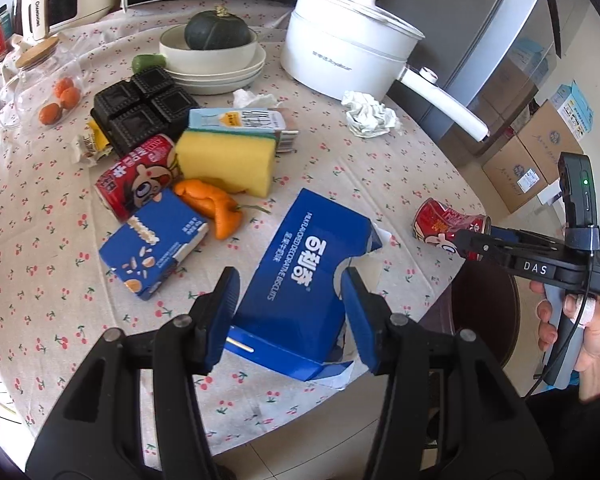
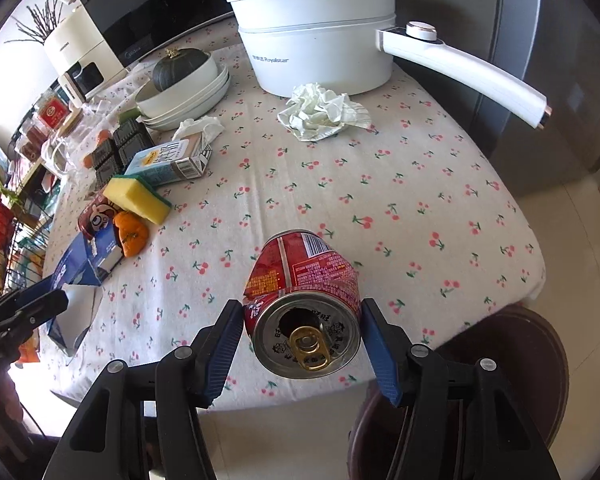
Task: Collect trash
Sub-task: 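Carry the red can over the brown bin and open the right gripper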
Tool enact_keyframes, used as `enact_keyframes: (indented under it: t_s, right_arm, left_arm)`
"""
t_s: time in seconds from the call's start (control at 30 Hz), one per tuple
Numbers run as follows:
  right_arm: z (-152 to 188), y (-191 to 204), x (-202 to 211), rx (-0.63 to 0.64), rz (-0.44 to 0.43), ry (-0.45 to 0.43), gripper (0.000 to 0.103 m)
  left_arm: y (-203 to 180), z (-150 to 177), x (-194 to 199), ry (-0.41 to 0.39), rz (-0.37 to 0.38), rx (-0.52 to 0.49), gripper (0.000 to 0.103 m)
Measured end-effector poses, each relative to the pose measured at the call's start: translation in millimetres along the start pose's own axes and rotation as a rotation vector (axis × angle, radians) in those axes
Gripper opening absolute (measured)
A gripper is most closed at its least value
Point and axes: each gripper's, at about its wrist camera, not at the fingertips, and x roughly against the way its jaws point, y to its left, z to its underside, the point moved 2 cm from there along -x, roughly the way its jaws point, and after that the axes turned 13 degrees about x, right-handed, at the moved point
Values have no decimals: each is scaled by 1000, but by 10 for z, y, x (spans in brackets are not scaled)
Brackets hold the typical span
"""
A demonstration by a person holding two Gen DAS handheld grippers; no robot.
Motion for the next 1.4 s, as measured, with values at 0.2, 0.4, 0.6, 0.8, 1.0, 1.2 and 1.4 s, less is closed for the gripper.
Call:
enact_keyframes:
  t_s: [0.2, 0.4, 0.6, 0.8, 1.0, 1.2, 1.4]
  right_arm:
    - [459, -435, 294, -58, 29, -1, 60]
    - [935, -855, 506, -119, 81, 17, 60]
    - [1355, -1252, 621, -191, 126, 41, 61]
    - [1600, -1497, 664, -239, 148, 63, 61]
    - [1642, -1559, 664, -254, 158, 74, 61]
    - [1595, -1479, 509, -227, 142, 112, 61]
    - [1580, -1348, 248, -194, 134, 203, 61]
  left_arm:
    - [-564, 194, -227, 44, 43, -91, 54]
    - [-1226, 484, -514, 108, 118, -195, 54]
    - [-1835, 843, -804, 169, 172, -327, 54]
    - [-2133, 1009, -962, 183, 240, -397, 54]
    - [-2106, 931, -925, 153, 222, -391, 82]
    - [-1807, 755, -750, 108, 149, -345, 89]
    - [-1360, 541, -548, 54, 69, -283, 95]
